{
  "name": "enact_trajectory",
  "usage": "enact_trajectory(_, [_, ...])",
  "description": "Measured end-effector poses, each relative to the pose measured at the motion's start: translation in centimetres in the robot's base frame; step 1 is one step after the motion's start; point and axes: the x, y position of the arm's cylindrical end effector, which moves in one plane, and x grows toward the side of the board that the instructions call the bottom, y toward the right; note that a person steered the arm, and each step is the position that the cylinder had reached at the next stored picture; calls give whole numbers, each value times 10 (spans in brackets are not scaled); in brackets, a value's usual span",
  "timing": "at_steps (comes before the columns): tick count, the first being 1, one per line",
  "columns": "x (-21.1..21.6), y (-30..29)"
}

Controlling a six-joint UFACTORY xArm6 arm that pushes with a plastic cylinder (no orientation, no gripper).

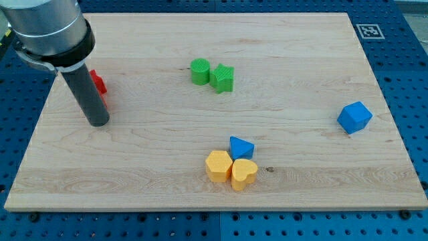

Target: Move the green star along with green circle towards the red star

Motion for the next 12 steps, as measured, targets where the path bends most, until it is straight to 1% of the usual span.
enact_trajectory(1, [0,8])
enact_trajectory(2, [0,54])
enact_trajectory(4, [-4,179])
enact_trajectory(5, [-21,240])
enact_trajectory(6, [-32,274])
enact_trajectory(7, [-51,280])
enact_trajectory(8, [-78,271])
enact_trajectory(10, [-85,221])
enact_trajectory(11, [-103,198])
enact_trajectory(12, [-110,188])
